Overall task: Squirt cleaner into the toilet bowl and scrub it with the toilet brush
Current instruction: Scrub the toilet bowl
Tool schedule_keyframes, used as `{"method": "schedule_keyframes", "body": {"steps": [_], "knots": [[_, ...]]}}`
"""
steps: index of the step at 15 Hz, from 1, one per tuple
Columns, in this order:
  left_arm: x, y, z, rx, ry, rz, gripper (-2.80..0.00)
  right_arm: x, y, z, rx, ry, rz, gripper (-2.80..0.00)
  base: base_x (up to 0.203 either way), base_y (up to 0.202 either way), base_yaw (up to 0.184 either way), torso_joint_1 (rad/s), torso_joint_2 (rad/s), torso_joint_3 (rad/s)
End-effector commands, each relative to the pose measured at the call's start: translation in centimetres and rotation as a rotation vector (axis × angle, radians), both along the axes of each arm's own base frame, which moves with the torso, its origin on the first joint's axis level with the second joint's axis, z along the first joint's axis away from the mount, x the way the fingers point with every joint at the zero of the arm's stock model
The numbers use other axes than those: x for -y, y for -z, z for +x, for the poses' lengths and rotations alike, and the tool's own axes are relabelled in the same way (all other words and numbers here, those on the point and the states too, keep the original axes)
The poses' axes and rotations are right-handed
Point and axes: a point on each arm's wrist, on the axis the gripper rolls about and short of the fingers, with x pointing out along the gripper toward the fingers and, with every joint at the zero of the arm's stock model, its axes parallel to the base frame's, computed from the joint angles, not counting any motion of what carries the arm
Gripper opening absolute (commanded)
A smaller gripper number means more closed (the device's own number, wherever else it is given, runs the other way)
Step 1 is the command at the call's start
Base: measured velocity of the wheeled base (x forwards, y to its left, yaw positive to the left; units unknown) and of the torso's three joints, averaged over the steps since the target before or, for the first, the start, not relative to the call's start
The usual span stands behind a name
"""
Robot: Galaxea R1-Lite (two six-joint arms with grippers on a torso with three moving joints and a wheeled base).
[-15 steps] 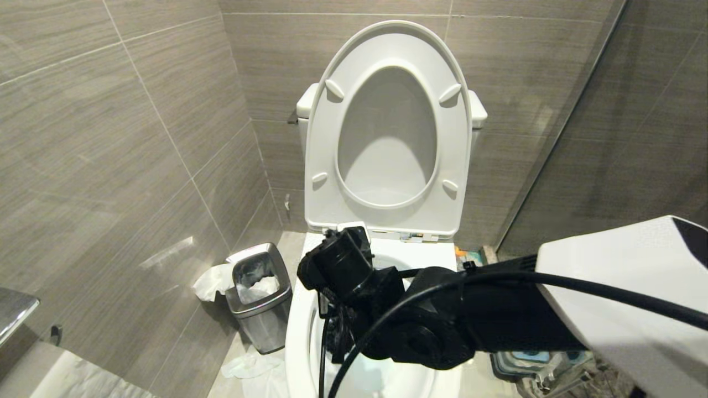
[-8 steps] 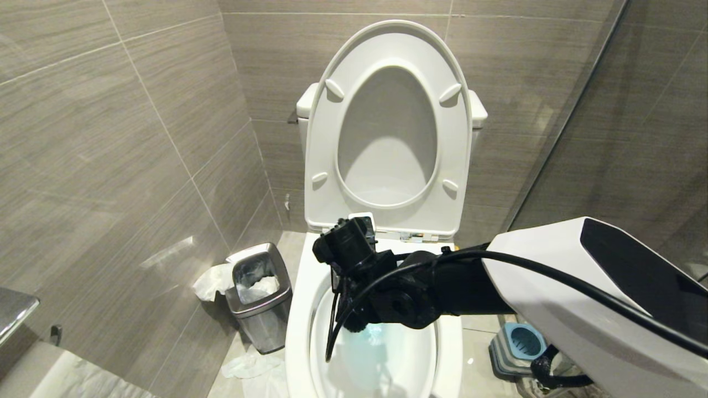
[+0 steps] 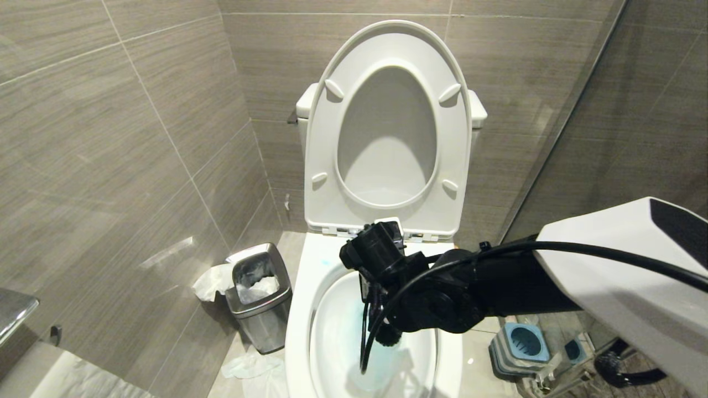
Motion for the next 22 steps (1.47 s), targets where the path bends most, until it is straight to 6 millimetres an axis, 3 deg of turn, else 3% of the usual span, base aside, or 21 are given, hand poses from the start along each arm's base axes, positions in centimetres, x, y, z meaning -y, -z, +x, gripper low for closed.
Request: {"method": "schedule_keyframes", "body": {"steps": [1, 4, 8, 14, 17, 19, 22], "knots": [[0.0, 0.0, 0.0, -0.001, 0.000, 0.000, -2.80, 1.3, -3.1, -2.0, 0.032, -0.011, 0.032, -2.80, 0.000, 0.000, 0.000, 0.000, 0.00, 0.000], [0.0, 0.0, 0.0, -0.002, 0.001, 0.000, -2.80, 0.9, -2.4, -2.2, 0.019, -0.023, 0.025, -2.80, 0.000, 0.000, 0.000, 0.000, 0.00, 0.000], [0.0, 0.0, 0.0, -0.003, -0.001, 0.000, -2.80, -0.7, 0.1, -0.5, 0.001, -0.014, 0.012, -2.80, 0.000, 0.000, 0.000, 0.000, 0.00, 0.000], [0.0, 0.0, 0.0, -0.002, 0.000, 0.000, -2.80, -3.7, 7.3, 4.4, -0.022, 0.022, -0.019, -2.80, 0.000, 0.000, 0.000, 0.000, 0.00, 0.000], [0.0, 0.0, 0.0, -0.002, 0.001, 0.000, -2.80, -4.3, 9.0, 5.2, -0.024, 0.028, -0.029, -2.80, 0.000, 0.000, 0.000, 0.000, 0.00, 0.000], [0.0, 0.0, 0.0, -0.001, 0.000, 0.000, -2.80, -4.2, 6.6, 5.0, 0.012, 0.036, 0.003, -2.80, 0.000, 0.000, 0.000, 0.000, 0.00, 0.000], [0.0, 0.0, 0.0, -0.002, 0.000, 0.000, -2.80, -2.9, -1.7, 3.7, 0.119, 0.029, 0.108, -2.80, 0.000, 0.000, 0.000, 0.000, 0.00, 0.000]]}}
